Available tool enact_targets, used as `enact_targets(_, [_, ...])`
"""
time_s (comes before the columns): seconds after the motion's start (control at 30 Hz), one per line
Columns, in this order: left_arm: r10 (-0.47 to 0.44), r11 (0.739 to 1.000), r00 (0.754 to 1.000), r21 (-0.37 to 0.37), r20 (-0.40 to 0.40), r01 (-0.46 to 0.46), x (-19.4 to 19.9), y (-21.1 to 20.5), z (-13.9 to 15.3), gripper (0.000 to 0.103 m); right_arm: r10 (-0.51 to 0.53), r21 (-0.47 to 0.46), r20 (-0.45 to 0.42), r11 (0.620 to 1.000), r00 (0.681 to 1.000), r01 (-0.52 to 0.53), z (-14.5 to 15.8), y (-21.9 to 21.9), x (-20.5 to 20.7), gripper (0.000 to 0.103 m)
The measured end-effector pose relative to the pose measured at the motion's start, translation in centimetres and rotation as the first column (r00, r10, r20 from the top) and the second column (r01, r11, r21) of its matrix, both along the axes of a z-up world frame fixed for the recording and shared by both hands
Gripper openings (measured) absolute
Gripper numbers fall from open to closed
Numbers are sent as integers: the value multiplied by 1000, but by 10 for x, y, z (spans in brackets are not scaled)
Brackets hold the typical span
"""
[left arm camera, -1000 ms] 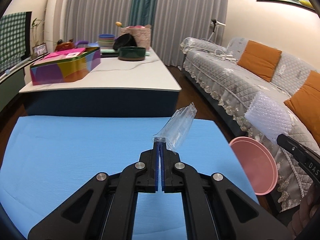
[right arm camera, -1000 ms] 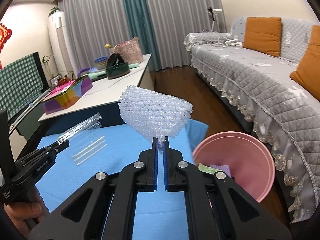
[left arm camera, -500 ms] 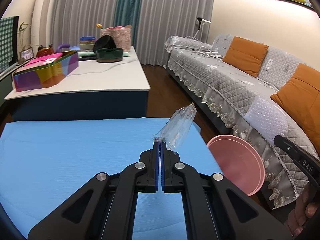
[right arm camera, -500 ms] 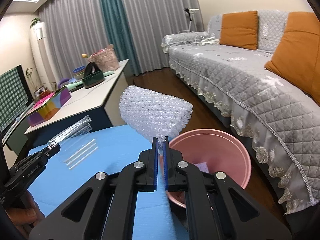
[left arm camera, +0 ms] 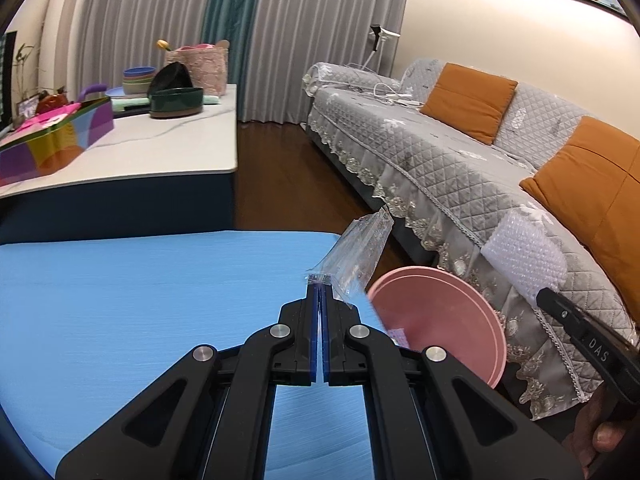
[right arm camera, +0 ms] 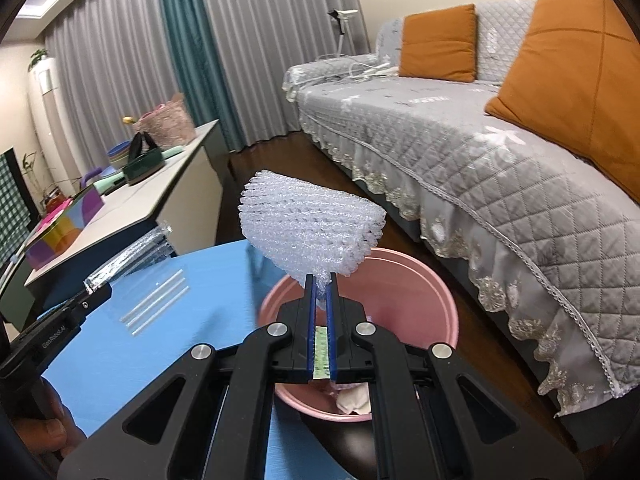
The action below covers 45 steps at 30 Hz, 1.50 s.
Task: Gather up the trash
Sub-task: 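Carry the clear sleeve and white foam sleeve over the pink bin, then open both tools to drop the clear and foam sleeves into the bin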
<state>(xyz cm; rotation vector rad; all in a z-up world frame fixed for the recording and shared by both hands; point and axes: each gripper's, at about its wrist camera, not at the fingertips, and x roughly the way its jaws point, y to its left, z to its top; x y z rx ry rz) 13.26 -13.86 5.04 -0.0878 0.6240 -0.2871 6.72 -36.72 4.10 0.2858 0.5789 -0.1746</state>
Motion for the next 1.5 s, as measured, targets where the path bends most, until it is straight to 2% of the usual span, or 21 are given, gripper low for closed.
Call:
enact_targets(0.4, [-100, 995, 995, -17, -13, 100, 5, -57, -9, 1, -81, 9, -63, 997, 995, 81, -25, -34, 2, 5])
enact_targets(0.8, [-199, 980, 980, -31, -6, 199, 10, -93, -19, 1, -92, 16, -116, 995, 989, 94, -49, -48, 15, 6])
enact_targets(0.9, [-233, 972, 973, -34, -2, 232, 11, -98, -19, 2, -82, 20, -125, 996, 989, 85, -52, -48, 18, 9])
enact_targets(0.93, [-239, 971, 971, -31, -3, 239, 11, -99, -19, 3, -80, 20, -132, 996, 988, 83, -53, -48, 20, 12])
enact_targets(0.97, [-249, 968, 968, -29, -9, 249, 12, -101, -20, 9, -85, 18, -141, 996, 986, 88, -54, -48, 21, 17])
enact_targets(1.0, [-254, 967, 967, -29, -13, 254, 12, -101, -20, 14, -100, 16, -150, 994, 984, 104, -55, -49, 21, 40])
enact_targets(1.03, [-253, 967, 967, -26, -14, 253, 12, -100, -21, 31, -116, 16, -153, 993, 981, 120, -56, -50, 21, 65])
enact_targets(1.07, [-249, 968, 969, -24, -13, 248, 12, -99, -21, 44, -133, 19, -154, 990, 979, 137, -55, -52, 20, 71])
enact_targets(1.33, [-218, 976, 976, -24, -4, 217, 9, -79, -10, 47, -169, 45, -148, 983, 975, 177, -47, -55, 14, 73])
enact_targets(1.4, [-211, 977, 978, -17, 7, 211, 6, -75, -5, 51, -180, 41, -139, 982, 974, 187, -41, -53, 11, 75])
enact_targets(1.5, [-191, 982, 981, -4, 29, 191, -3, -66, 5, 63, -190, 42, -113, 980, 975, 196, -27, -48, 4, 81])
